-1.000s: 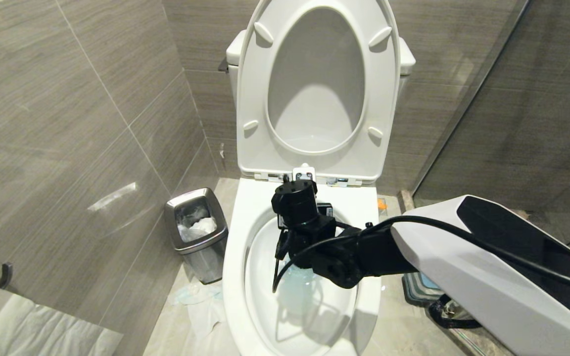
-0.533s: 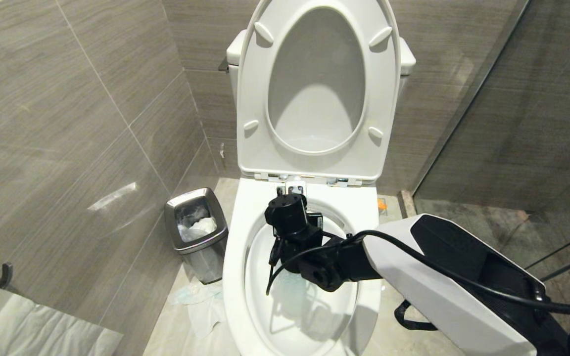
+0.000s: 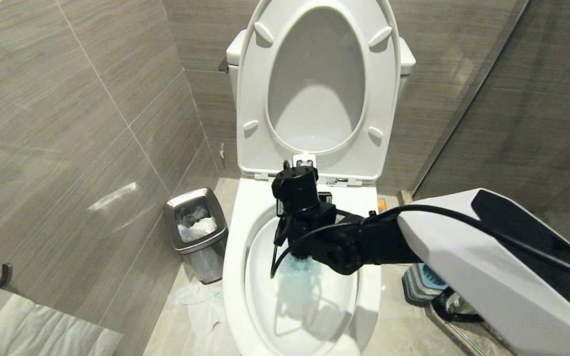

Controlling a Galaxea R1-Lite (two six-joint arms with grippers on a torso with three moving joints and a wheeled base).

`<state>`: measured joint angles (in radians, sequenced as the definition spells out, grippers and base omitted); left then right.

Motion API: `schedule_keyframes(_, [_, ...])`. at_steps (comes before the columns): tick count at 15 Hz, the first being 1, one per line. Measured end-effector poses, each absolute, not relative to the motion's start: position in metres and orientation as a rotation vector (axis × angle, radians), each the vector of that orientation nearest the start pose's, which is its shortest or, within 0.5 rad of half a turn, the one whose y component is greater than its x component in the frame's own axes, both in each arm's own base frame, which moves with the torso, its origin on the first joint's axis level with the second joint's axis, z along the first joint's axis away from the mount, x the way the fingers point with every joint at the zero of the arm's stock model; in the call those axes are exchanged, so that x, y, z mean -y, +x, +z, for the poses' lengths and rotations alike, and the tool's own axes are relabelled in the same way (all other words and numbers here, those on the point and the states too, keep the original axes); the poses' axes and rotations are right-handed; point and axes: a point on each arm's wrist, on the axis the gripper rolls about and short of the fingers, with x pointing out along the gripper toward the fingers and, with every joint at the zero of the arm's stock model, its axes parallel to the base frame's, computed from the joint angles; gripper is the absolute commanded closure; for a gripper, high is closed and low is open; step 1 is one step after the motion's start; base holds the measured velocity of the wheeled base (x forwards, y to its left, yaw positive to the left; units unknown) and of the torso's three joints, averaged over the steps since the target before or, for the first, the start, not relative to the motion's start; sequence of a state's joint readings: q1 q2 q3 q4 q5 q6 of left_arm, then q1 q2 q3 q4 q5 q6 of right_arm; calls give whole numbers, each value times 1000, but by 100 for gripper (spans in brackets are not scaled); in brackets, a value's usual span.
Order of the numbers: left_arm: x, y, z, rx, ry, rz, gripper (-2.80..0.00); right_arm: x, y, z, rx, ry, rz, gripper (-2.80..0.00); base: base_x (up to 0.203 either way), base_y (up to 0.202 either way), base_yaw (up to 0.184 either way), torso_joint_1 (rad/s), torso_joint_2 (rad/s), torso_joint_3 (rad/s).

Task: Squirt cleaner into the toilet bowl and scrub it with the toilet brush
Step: Scrub the toilet bowl

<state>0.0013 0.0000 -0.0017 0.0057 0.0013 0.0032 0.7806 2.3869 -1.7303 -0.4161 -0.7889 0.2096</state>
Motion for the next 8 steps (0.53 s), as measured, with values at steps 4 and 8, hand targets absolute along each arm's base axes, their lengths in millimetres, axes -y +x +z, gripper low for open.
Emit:
schedule_keyframes(4, [0, -23, 75, -4, 3, 3, 0, -327, 348, 170, -143, 64, -18, 0, 0, 0, 0, 0, 0, 0])
schedule_keyframes(8, [0, -23, 75, -4, 3, 3, 0, -328, 349, 166, -146, 63, -17, 0, 0, 0, 0, 0, 0, 0])
